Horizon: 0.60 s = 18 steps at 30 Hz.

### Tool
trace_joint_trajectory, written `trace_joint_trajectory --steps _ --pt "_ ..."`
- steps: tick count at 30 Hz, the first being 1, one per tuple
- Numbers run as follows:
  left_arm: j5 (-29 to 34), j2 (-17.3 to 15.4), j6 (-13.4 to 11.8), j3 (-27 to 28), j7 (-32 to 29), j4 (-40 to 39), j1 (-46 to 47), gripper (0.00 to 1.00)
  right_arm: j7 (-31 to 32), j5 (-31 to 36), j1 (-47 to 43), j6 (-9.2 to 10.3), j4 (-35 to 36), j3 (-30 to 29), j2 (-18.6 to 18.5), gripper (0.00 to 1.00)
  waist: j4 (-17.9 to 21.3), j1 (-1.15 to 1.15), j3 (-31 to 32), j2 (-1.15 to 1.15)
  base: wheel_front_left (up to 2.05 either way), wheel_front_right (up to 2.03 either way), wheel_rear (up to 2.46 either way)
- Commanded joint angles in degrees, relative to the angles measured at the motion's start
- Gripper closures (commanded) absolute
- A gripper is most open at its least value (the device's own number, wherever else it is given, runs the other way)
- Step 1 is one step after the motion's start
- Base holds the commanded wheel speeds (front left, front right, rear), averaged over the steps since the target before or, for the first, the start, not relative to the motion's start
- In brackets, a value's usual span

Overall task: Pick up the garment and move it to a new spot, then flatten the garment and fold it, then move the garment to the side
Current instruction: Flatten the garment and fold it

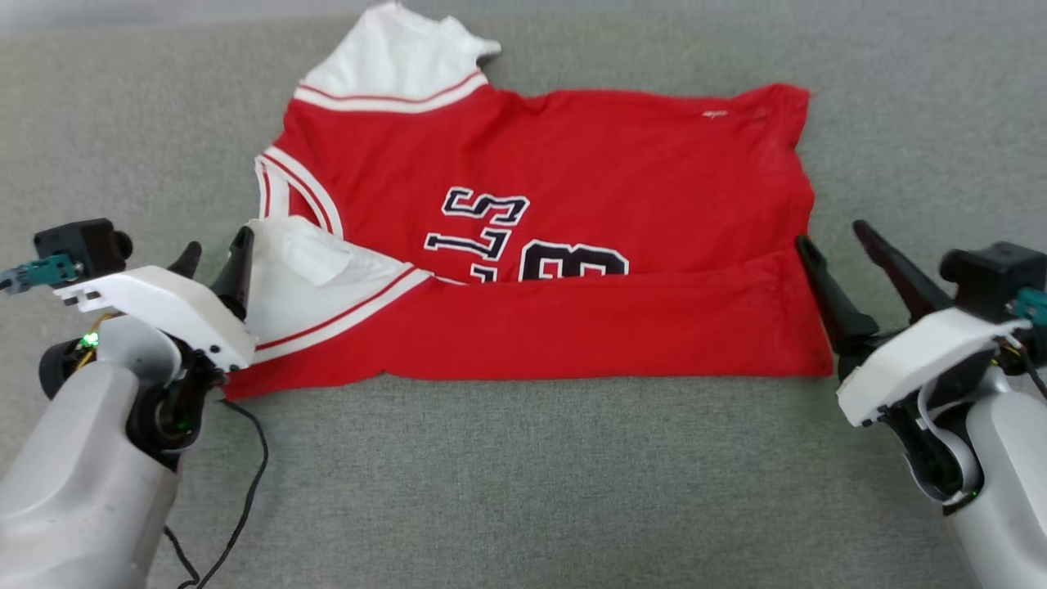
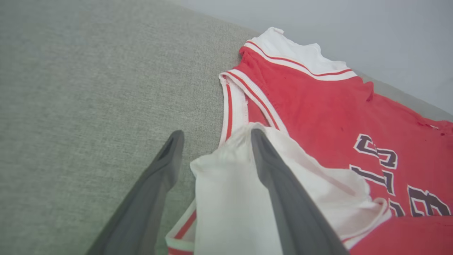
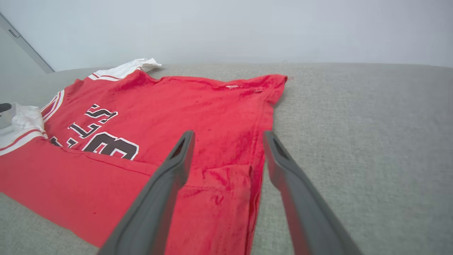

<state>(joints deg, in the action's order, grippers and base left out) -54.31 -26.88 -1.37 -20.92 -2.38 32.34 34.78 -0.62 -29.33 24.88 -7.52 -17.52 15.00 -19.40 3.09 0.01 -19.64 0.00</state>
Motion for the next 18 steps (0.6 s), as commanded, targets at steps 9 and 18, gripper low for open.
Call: trace_joint_trajectory --steps 9,18 --pt "-2.11 -8.76 -0.73 -0.64 -12.05 -9.63 -5.10 0.00 -2.24 5.16 -6.30 0.06 5.12 -7.03 3.71 0.00 1.03 -0.01 7.11 0.00 0.00 0.00 0.00" --pt "-7.91 -17.17 -4.98 -0.27 -28.27 -20.87 -11.27 0.00 -0.32 6.20 -9.10 0.06 9.11 -8.93 6.23 0.00 3.11 -0.01 5.60 0.00 0.00 0.00 0.00"
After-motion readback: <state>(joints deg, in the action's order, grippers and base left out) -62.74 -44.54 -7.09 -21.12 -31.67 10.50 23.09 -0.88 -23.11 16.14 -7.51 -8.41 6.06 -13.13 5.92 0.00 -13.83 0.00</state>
